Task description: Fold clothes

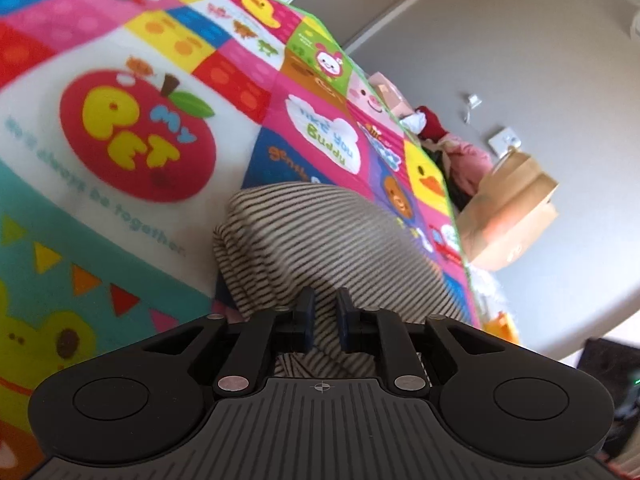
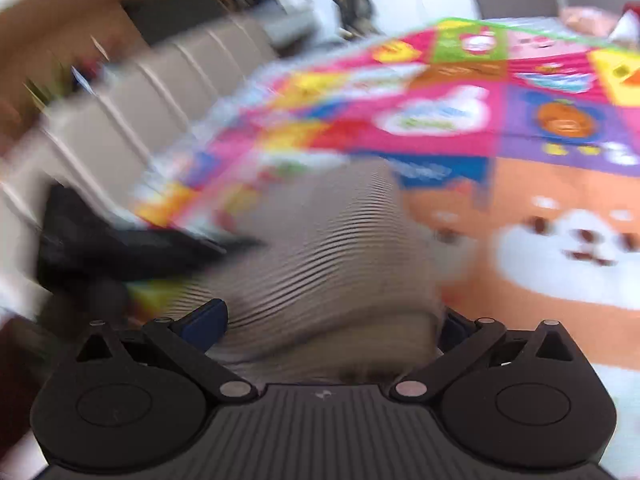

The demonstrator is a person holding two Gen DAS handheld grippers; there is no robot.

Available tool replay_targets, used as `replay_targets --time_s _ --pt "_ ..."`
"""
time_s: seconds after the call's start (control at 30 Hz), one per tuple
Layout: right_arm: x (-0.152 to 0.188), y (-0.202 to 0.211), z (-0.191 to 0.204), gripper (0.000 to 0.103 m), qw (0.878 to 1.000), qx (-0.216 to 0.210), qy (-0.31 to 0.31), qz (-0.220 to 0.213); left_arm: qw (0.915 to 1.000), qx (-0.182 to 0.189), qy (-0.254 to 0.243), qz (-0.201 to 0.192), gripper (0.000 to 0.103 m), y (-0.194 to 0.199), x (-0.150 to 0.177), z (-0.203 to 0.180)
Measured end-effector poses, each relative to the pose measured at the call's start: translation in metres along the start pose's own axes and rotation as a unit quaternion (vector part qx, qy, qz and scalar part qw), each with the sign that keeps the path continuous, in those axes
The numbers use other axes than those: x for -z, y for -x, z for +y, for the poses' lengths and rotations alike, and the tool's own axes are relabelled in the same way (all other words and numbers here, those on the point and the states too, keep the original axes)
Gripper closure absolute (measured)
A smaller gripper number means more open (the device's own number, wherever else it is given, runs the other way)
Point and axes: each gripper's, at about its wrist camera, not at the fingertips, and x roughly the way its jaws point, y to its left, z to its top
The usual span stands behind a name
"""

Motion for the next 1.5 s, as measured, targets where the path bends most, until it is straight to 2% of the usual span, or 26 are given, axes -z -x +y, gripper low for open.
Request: replay_targets --time_s 0.07,0.23,0.33,0.4,0.43,0.47,0.5,0.6,0.7,0.83,0.97,1.07,1.17,1.23,1.3,1.33,1.37,1.4,1.47,1.5 --pt "0.013 -0.010 -0.003 0.000 0.998 0.044 0.029 0.016 0.9999 0.010 0.003 0.003 0.095 -0.002 0.003 0.001" --pt "0.019 -0.001 -0.005 0.000 0.999 0.046 0.024 0.003 0.9999 0.012 0.006 -0.002 0.095 -0.002 0.005 0.002" --pt "0.013 0.028 0.017 0.000 0.992 0.058 0.088 -0.070 1.0000 0.004 -0.005 -0.003 0.095 -0.002 0.004 -0.001" --pt "0.009 0.039 0.031 0.000 0.981 0.076 0.137 -0.113 0.9999 0.000 -0.014 -0.003 0.095 -0.003 0.003 -0.003" --pt "0.008 0.036 0.037 0.000 0.976 0.090 0.159 -0.119 0.9999 -0.001 -0.017 -0.003 0.095 -0.003 0.003 -0.004" --pt "0.007 0.026 0.041 0.000 0.973 0.106 0.178 -0.103 0.9998 -0.002 -0.019 -0.003 0.095 -0.003 0.003 -0.004" --pt "0.007 0.006 0.043 0.000 0.970 0.127 0.197 -0.059 0.9999 -0.002 -0.016 -0.002 0.095 -0.003 0.002 -0.004" --pt "0.017 -0.022 0.037 0.000 0.973 0.134 0.183 -0.034 0.9999 -0.006 -0.008 -0.008 0.096 -0.002 -0.001 -0.003" --pt "0.024 -0.021 0.036 0.000 0.974 0.141 0.169 -0.046 0.9998 -0.010 -0.006 -0.015 0.096 0.001 -0.008 -0.003" --pt "0.034 -0.016 0.029 0.000 0.979 0.137 0.136 -0.062 0.9974 -0.054 -0.040 -0.029 0.096 -0.007 -0.024 -0.012" --pt "0.036 -0.017 0.027 0.000 0.982 0.135 0.116 -0.066 0.9902 -0.105 -0.082 -0.044 0.096 -0.016 -0.038 -0.021" --pt "0.038 -0.017 0.028 0.000 0.981 0.137 0.117 -0.070 0.9874 -0.134 -0.065 -0.054 0.095 -0.012 -0.042 -0.017" --pt "0.040 -0.018 0.029 0.000 0.980 0.138 0.119 -0.074 0.9860 -0.147 -0.041 -0.066 0.056 0.008 -0.031 -0.024" --pt "0.040 -0.018 0.027 0.000 0.982 0.134 0.115 -0.074 0.9921 -0.110 -0.023 -0.056 0.053 0.021 -0.019 -0.030" --pt "0.039 -0.018 0.026 0.000 0.982 0.132 0.113 -0.073 0.9965 -0.075 -0.005 -0.038 0.034 0.027 -0.006 -0.037" --pt "0.039 -0.018 0.026 0.000 0.982 0.132 0.114 -0.072 0.9978 -0.060 0.002 -0.026 0.029 0.027 0.001 -0.040" --pt "0.038 -0.018 0.026 0.000 0.982 0.131 0.115 -0.070 0.9987 -0.048 0.009 -0.011 0.025 0.023 0.007 -0.043" --pt "0.037 -0.017 0.026 0.000 0.982 0.129 0.116 -0.068 0.9991 -0.039 0.015 0.004 0.026 0.018 0.013 -0.044" --pt "0.033 -0.013 0.022 0.000 0.985 0.115 0.113 -0.060 0.9988 -0.046 -0.002 0.017 0.029 0.013 0.024 -0.047" --pt "0.030 -0.010 0.016 0.000 0.989 0.098 0.102 -0.053 0.9985 -0.049 -0.010 0.023 0.046 0.010 0.030 -0.048"
